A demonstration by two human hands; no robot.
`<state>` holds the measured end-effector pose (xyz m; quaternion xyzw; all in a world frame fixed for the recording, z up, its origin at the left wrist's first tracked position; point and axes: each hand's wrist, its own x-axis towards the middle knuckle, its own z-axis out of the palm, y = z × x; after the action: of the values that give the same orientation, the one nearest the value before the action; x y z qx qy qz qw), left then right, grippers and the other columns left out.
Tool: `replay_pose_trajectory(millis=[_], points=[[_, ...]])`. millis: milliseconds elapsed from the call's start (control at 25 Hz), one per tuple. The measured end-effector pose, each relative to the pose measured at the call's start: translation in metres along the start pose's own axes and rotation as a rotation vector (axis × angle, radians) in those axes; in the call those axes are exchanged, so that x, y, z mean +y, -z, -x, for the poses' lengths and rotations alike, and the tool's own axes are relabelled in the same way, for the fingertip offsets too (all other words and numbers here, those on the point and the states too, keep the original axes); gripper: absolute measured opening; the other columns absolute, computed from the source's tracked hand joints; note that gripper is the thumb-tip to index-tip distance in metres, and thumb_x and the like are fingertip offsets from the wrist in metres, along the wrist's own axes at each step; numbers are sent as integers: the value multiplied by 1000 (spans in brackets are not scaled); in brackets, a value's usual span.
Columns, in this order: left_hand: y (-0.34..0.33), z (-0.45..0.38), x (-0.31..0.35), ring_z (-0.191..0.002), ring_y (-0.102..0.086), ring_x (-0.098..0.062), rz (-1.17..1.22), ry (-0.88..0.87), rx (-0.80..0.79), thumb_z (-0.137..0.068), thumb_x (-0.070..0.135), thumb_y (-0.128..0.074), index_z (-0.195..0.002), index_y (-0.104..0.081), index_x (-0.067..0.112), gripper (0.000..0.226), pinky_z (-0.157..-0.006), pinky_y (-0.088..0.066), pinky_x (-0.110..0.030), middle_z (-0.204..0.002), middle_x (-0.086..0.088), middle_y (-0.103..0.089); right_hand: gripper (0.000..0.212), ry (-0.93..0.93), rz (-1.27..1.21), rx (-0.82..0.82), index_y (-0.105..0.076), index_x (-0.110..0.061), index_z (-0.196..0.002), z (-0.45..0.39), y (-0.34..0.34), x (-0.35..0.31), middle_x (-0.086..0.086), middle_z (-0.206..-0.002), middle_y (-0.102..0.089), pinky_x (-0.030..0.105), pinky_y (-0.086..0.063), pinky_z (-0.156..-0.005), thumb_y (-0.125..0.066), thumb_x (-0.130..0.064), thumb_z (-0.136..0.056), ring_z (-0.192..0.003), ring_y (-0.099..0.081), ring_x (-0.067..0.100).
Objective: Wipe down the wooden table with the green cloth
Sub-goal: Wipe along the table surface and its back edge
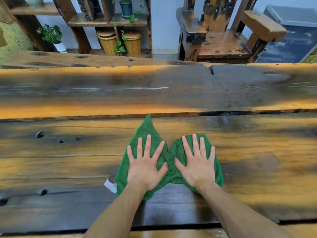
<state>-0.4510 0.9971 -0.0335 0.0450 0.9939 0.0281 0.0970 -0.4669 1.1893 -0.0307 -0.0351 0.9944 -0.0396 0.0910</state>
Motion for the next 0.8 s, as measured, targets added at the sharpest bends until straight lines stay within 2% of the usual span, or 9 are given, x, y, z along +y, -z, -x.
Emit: replay_pose_trajectory(millis=[80,120,200,280,360,400,600,800], points=[[-11,30,4,-150,26,-38,12,5,19,-87,73,0,-149,28,49,73,-116,13,-68,-163,-7,29,85,-5,12,-7,23,-41,-152,29,-5,2,1,-162,29,60,14,-117,5,-79,-78,-150,26,26],[-17,44,6,-152,19,-40,17,11,35,-89,74,-7,-154,18,48,73,-116,9,-69,-166,-8,21,86,-6,11,-7,24,-41,-152,42,-7,3,1,-162,29,60,14,-117,5,-80,-78,-149,27,26],[-25,75,9,-154,-8,-44,34,17,54,-92,72,-25,-160,-10,43,75,-115,-6,-71,-169,-12,-7,86,-7,-11,1,19,-42,-153,68,-15,3,1,-163,25,60,13,-117,1,-81,-79,-150,24,26],[-31,104,13,-150,-24,-45,26,26,67,-90,69,-37,-158,-27,38,75,-112,-15,-72,-165,-14,-24,86,-16,-28,40,6,-41,-157,97,-23,1,2,-166,12,62,7,-118,-9,-81,-83,-153,13,27],[-39,132,16,-149,-27,-45,34,40,87,-89,68,-40,-157,-31,37,76,-112,-18,-72,-164,-15,-27,85,-47,-50,59,-7,-38,-158,124,-30,-1,2,-167,-1,63,1,-118,-18,-81,-85,-154,2,28],[-41,145,17,-149,-28,-45,38,45,93,-88,68,-41,-157,-32,36,76,-112,-18,-71,-164,-15,-28,85,-63,-58,65,-7,-39,-158,136,-33,-2,2,-167,-1,62,2,-119,-18,-81,-85,-154,2,27],[-56,227,26,-148,-29,-45,58,87,90,-88,68,-41,-156,-36,34,76,-112,-18,-69,-163,-16,-29,86,-97,-46,26,20,-43,-153,215,-40,-1,-1,-163,26,58,16,-117,-4,-84,-81,-150,25,25],[-69,329,31,-150,-26,-43,97,123,72,-87,68,-42,-155,-37,35,76,-114,-18,-69,-164,-16,-27,88,-144,-46,0,20,-44,-153,310,-51,-3,-1,-163,24,58,14,-117,-1,-87,-79,-151,23,25]])
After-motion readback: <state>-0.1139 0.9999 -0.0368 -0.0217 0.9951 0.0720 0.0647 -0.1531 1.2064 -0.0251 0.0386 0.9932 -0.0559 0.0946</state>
